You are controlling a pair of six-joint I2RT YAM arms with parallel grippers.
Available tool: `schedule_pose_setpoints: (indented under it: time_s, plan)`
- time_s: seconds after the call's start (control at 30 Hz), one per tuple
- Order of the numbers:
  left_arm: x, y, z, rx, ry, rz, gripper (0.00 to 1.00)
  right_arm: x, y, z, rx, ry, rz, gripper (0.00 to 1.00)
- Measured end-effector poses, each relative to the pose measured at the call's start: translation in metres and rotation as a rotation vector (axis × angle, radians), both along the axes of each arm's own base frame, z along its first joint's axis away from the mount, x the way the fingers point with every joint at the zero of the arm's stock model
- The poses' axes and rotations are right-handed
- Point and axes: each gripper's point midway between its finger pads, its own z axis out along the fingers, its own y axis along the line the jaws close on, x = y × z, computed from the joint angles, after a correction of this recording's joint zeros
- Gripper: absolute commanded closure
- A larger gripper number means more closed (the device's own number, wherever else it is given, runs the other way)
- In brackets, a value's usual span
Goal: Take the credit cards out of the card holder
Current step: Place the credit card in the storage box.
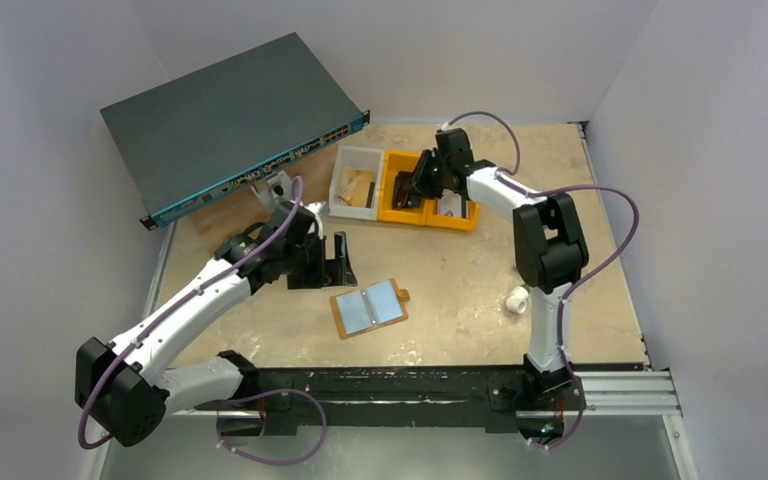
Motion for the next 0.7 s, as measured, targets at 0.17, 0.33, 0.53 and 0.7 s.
schedule_pose_setpoints:
  time_s: [0.17, 0.33, 0.53, 0.7]
  plan:
    - [-0.002, 0.001, -0.004, 0.004, 0.008, -0.001, 0.12, 0.006, 0.0, 0.011, -0.015, -0.019, 0.005, 0.43]
    - [-0.003, 0.002, -0.004, 0.004, 0.01, 0.0, 0.12, 0.01, -0.002, 0.023, -0.034, -0.044, 0.003, 0.25]
    - [-0.002, 0.002, -0.004, 0.006, 0.009, 0.001, 0.12, -0.006, -0.01, 0.05, -0.065, -0.08, 0.002, 0.01]
    - [-0.001, 0.003, -0.006, 0.012, 0.011, 0.014, 0.12, -0.04, -0.011, 0.081, -0.089, -0.14, 0.013, 0.01]
